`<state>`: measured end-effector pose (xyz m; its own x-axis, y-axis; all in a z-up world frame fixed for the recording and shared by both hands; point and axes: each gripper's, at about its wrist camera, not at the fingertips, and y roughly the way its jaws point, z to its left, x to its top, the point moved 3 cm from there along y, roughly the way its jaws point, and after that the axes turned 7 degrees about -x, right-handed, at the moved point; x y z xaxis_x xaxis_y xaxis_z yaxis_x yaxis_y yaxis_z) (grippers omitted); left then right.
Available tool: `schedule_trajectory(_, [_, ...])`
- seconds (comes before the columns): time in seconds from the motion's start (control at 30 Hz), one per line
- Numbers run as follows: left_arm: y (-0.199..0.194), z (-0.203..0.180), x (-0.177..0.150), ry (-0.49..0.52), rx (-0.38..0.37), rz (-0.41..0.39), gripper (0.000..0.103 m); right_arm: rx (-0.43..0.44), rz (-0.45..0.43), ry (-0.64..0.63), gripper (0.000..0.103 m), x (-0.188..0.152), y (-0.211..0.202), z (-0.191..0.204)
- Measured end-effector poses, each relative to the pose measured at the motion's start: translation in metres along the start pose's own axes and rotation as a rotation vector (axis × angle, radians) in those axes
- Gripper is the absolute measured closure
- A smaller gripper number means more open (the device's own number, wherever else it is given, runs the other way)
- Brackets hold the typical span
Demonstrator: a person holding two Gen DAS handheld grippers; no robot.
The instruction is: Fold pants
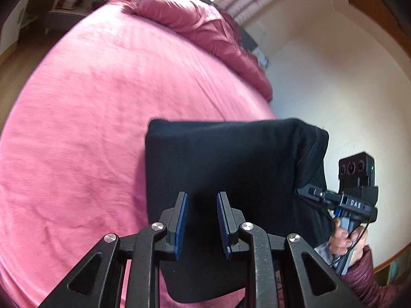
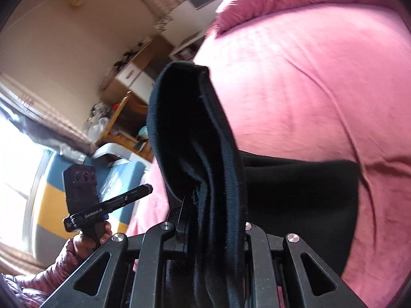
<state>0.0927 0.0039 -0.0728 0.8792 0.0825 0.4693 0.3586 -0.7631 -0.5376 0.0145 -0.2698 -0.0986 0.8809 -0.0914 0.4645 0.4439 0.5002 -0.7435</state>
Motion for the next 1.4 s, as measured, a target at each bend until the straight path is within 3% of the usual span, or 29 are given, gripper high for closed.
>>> schedule_trajectory(0.23, [0.056,-0.011,-0.025,0.044,0.048,0.144,0.08,-0.021,0.032,0.148,0.085,-0.016,0.023,-0.071])
schedule_trajectory(0.3, [0.062,-0.013,-0.028,0.048,0.06,0.151,0.08,-0.045,0.033,0.185,0.075,-0.023,0.027,-0.089])
schedule_trajectory(0.47, [0.07,-0.017,-0.03,0.065,0.063,0.173,0.08,-0.093,-0.028,0.302,0.065,-0.037,0.009,-0.121])
schedule_trajectory(0.63, [0.078,-0.019,-0.033,0.081,0.062,0.193,0.08,-0.174,-0.073,0.236,0.063,-0.051,-0.036,-0.105])
schedule_trajectory(0.87, [0.083,-0.019,-0.025,0.065,0.033,0.181,0.079,-0.27,0.004,0.098,0.064,-0.078,-0.036,-0.072])
schedule_trajectory(0.97, [0.075,-0.021,-0.023,0.059,0.006,0.171,0.078,-0.352,0.046,0.046,0.094,-0.089,-0.025,-0.069])
schedule_trajectory(1.23, [0.051,-0.024,-0.012,0.079,-0.01,0.114,0.078,-0.372,0.01,0.016,0.099,-0.111,-0.058,-0.047])
schedule_trajectory(1.4, [0.049,-0.025,-0.02,0.137,0.01,0.149,0.078,-0.439,0.075,0.065,0.1,-0.128,-0.032,-0.07])
